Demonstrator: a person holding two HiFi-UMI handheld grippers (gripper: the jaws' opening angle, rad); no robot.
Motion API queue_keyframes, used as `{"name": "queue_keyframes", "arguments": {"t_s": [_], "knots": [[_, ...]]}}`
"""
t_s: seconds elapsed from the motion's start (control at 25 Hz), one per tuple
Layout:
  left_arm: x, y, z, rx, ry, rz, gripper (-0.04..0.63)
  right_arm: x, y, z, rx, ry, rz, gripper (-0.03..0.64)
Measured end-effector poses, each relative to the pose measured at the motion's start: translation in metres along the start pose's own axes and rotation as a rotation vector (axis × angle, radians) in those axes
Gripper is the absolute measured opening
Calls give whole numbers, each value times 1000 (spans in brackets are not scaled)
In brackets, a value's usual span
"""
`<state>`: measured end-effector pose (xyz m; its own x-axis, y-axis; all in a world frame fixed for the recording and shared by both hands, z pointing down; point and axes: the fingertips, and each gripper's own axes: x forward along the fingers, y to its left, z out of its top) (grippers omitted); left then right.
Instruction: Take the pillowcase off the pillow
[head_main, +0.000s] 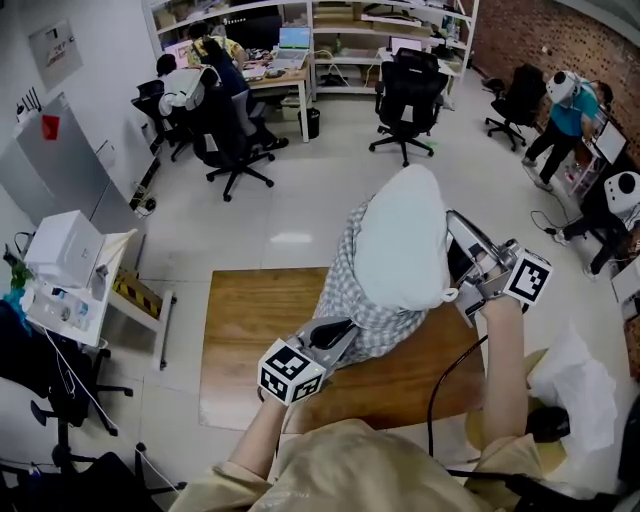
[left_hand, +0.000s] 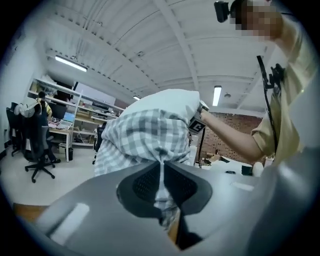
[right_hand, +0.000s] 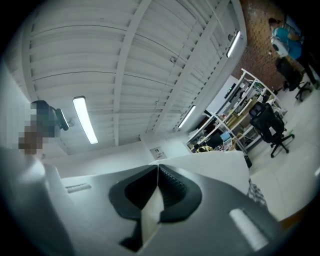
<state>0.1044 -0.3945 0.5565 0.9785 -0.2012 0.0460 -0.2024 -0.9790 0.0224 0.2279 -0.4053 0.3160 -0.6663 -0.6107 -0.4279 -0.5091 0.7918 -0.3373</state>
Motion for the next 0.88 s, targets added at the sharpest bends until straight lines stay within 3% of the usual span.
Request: {"name": "queue_keyframes", "arguments": {"t_s": [0.16, 0.28, 0.4, 0.48, 0.56, 0.64, 0.72, 0.8, 0.88], "knots": [[-9, -3, -44, -54, 20, 0, 14, -28, -15, 3, 131, -128, -23, 3], [-17, 6, -119, -104, 97, 1, 9, -39, -26, 1, 232, -211, -17, 2], [-8, 30, -207, -151, 191, 41, 9, -38, -21, 9, 229, -207, -2, 2], [-3, 41, -236, -183, 223, 58, 9, -29, -12, 7, 215, -166, 27, 2], [-10, 42, -217, -206, 201, 24, 13, -19, 3, 5, 200, -124, 83, 3], [-29, 47, -169, -176, 168, 2, 54, -16, 15, 8, 182, -91, 125, 3], [-59, 64, -115, -82, 128, 58, 268, -15, 20, 8, 160, -58, 131, 3], [-86, 86, -66, -52, 49, 85, 287, -6, 32, 7, 111, -18, 155, 3], [-94, 107, -26, -135, -64, 52, 287, -2, 40, 5, 79, 7, 166, 3]]}}
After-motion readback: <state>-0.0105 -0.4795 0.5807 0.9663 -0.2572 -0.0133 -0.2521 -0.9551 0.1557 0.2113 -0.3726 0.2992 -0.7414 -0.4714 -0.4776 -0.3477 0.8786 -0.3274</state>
